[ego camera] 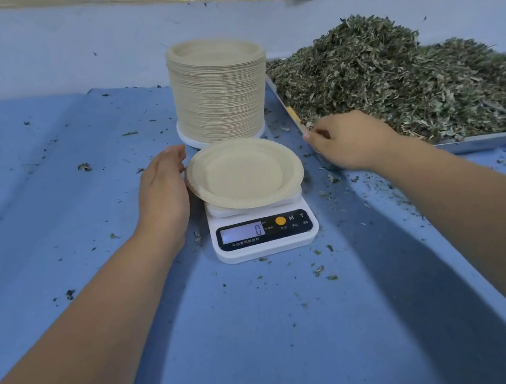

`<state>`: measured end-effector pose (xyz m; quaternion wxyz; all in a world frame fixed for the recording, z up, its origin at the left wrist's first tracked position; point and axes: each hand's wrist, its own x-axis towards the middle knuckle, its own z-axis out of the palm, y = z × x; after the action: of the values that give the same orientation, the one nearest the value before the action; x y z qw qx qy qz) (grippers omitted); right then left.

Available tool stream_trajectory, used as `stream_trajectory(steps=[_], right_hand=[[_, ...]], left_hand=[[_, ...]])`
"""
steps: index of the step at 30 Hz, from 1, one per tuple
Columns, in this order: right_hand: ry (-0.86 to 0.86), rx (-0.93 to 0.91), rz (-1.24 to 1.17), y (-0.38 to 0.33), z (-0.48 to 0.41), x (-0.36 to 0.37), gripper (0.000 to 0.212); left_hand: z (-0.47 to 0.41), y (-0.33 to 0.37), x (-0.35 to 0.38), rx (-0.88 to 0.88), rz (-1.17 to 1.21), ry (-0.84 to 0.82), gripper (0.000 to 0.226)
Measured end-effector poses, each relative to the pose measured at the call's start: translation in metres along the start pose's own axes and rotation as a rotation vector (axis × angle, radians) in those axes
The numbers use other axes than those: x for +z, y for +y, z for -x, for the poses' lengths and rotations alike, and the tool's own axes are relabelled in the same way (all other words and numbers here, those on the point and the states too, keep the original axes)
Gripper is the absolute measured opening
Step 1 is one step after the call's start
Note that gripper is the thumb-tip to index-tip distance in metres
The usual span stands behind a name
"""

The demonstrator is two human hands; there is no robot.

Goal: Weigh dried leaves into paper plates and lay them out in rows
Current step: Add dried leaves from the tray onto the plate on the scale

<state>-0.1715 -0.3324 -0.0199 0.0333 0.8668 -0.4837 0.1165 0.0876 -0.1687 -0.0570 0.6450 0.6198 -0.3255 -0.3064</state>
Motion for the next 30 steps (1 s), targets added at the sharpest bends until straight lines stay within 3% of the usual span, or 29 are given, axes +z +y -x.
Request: stream_trajectory(steps=[3,4,5,8,10,18,23,27,30], right_hand=[[0.304,0.051,0.143,-0.003,0.009,0.001,0.042],[0.328,0.073,0.191,-0.004,0.009,0.003,0.044],[0.271,0.105,0.198,-0.005,0.008,0.005,0.050],[-0.108,0.219,0.025,-0.006,0.005,0.005,0.076],[-0.205,0.228,-0.016,-0.006,0.002,0.006,0.082],[-0.150,0.203,-0.205,0.005,-0.015,0.001,0.041],[0.153,0.260,-0.272,0.016,-0.022,-0.010,0.032],[0.085,0.267,-0.236,0.017,-0.027,-0.013,0.031],[0.146,0.289,-0.282,0.017,-0.028,-0.011,0.033]], left_hand=[[-0.001,-0.001,0.000,-0.008,0.003,0.018,0.027],[-0.002,-0.001,0.000,-0.012,0.006,0.024,0.027],[-0.002,-0.002,0.000,-0.017,0.009,0.029,0.028],[-0.002,-0.002,0.001,-0.019,0.024,0.028,0.026],[-0.003,-0.002,0.002,-0.014,0.028,0.028,0.026],[-0.003,-0.003,0.003,-0.011,0.017,0.053,0.034],[-0.001,-0.001,0.003,-0.023,-0.004,0.061,0.037],[0.002,0.000,0.003,-0.013,-0.015,0.054,0.035],[0.004,0.002,0.003,-0.007,-0.040,0.042,0.035]])
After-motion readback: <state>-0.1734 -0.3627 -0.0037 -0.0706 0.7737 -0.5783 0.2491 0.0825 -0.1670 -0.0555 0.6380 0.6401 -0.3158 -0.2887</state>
